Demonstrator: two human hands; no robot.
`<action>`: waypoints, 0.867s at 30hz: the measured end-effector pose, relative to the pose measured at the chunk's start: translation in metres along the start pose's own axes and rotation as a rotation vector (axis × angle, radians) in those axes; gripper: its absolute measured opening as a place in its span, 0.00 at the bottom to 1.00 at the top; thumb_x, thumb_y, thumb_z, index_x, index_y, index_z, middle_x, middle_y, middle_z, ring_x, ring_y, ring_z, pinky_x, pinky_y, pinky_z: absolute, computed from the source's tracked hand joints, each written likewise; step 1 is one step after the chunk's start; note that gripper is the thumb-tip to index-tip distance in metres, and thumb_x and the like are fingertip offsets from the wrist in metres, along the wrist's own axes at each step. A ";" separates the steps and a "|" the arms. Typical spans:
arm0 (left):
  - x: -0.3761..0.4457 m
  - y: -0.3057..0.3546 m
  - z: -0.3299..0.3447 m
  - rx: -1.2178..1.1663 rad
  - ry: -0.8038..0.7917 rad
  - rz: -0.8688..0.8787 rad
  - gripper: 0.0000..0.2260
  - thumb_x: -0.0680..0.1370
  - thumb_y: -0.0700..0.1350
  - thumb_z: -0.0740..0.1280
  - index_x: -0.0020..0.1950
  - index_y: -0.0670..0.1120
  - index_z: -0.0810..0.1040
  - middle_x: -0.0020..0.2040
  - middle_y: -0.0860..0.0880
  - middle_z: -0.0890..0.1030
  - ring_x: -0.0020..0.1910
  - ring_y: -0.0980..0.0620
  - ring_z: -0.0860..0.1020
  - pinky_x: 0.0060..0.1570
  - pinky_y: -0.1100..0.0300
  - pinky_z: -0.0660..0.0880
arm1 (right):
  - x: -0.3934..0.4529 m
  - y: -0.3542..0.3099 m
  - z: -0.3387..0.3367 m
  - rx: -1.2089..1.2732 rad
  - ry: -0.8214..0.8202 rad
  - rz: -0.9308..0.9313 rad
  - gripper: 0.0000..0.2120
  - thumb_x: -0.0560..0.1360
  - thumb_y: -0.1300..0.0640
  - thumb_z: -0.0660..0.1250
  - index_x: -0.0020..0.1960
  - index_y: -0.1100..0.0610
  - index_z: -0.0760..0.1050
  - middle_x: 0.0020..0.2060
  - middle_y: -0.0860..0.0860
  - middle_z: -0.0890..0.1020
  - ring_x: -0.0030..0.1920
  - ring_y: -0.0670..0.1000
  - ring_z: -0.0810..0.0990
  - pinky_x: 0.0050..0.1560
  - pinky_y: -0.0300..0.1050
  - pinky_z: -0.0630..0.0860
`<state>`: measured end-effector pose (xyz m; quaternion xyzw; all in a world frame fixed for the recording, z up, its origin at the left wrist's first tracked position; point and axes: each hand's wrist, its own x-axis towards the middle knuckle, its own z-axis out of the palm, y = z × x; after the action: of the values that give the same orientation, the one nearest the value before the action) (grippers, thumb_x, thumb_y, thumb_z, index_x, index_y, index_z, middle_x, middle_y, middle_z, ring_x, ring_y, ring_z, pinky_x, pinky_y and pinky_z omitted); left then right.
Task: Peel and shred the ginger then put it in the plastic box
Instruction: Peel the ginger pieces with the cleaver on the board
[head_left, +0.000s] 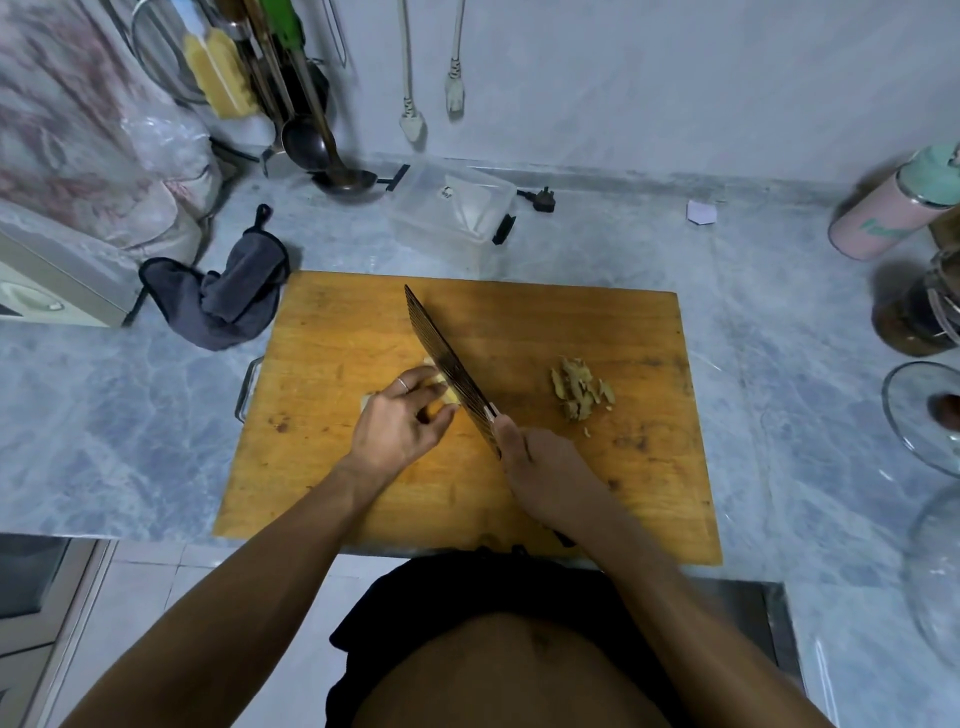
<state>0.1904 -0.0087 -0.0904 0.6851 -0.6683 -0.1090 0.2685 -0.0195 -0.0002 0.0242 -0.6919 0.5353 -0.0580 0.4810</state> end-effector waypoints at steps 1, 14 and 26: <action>0.000 0.000 0.000 0.003 0.002 0.000 0.22 0.74 0.60 0.65 0.53 0.45 0.86 0.62 0.52 0.80 0.53 0.54 0.82 0.51 0.53 0.81 | 0.000 -0.001 0.001 -0.003 -0.003 0.000 0.28 0.84 0.41 0.45 0.37 0.57 0.70 0.33 0.54 0.74 0.35 0.51 0.73 0.37 0.46 0.68; -0.002 -0.006 0.001 -0.011 -0.012 0.017 0.21 0.75 0.59 0.64 0.52 0.43 0.86 0.61 0.50 0.80 0.48 0.50 0.84 0.46 0.47 0.82 | 0.016 -0.017 0.002 0.035 -0.051 0.053 0.29 0.85 0.42 0.44 0.34 0.56 0.67 0.31 0.53 0.72 0.34 0.52 0.72 0.35 0.45 0.67; 0.001 -0.001 -0.004 -0.039 -0.023 0.012 0.17 0.74 0.52 0.70 0.54 0.41 0.85 0.60 0.47 0.81 0.55 0.49 0.82 0.54 0.53 0.80 | 0.001 -0.012 0.008 0.030 -0.044 0.061 0.28 0.85 0.43 0.44 0.37 0.58 0.70 0.34 0.55 0.75 0.40 0.57 0.77 0.40 0.47 0.69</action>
<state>0.1937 -0.0085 -0.0878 0.6744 -0.6732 -0.1283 0.2748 -0.0061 0.0031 0.0278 -0.6691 0.5446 -0.0361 0.5044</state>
